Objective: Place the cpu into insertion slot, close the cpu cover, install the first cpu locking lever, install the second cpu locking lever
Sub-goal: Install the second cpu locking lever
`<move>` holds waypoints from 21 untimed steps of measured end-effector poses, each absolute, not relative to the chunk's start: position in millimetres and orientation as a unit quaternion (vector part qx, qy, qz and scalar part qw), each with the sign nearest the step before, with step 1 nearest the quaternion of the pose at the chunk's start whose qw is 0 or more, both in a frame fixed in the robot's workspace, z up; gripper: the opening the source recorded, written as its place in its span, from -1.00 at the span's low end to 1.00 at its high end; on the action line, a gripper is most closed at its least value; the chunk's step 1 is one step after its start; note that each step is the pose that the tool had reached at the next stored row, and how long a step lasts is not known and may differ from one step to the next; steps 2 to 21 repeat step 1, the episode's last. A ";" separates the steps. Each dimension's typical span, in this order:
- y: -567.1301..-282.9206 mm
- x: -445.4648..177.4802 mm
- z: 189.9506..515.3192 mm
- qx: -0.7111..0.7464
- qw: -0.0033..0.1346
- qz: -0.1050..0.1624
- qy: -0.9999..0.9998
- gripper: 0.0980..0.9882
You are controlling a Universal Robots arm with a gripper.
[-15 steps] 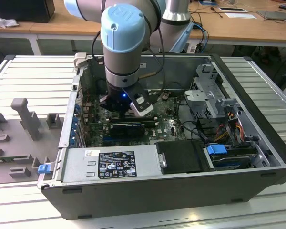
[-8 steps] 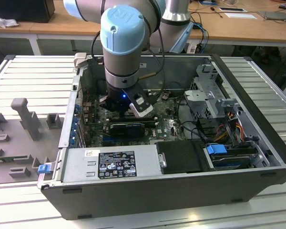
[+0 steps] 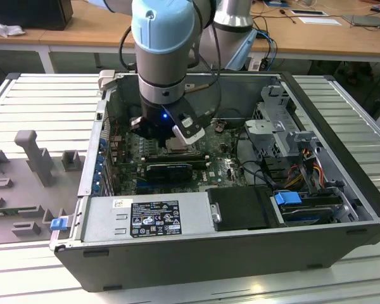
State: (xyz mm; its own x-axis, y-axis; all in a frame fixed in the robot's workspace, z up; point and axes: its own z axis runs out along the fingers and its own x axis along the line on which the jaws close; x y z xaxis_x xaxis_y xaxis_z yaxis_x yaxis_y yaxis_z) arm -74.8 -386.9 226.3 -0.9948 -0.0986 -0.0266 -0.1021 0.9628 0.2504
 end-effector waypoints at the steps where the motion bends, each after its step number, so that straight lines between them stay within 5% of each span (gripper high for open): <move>1: -386.9 -74.9 226.3 -0.051 0.007 0.127 0.991 -0.98; 21: -386.9 -74.9 226.3 -0.051 0.007 0.127 0.991 -0.98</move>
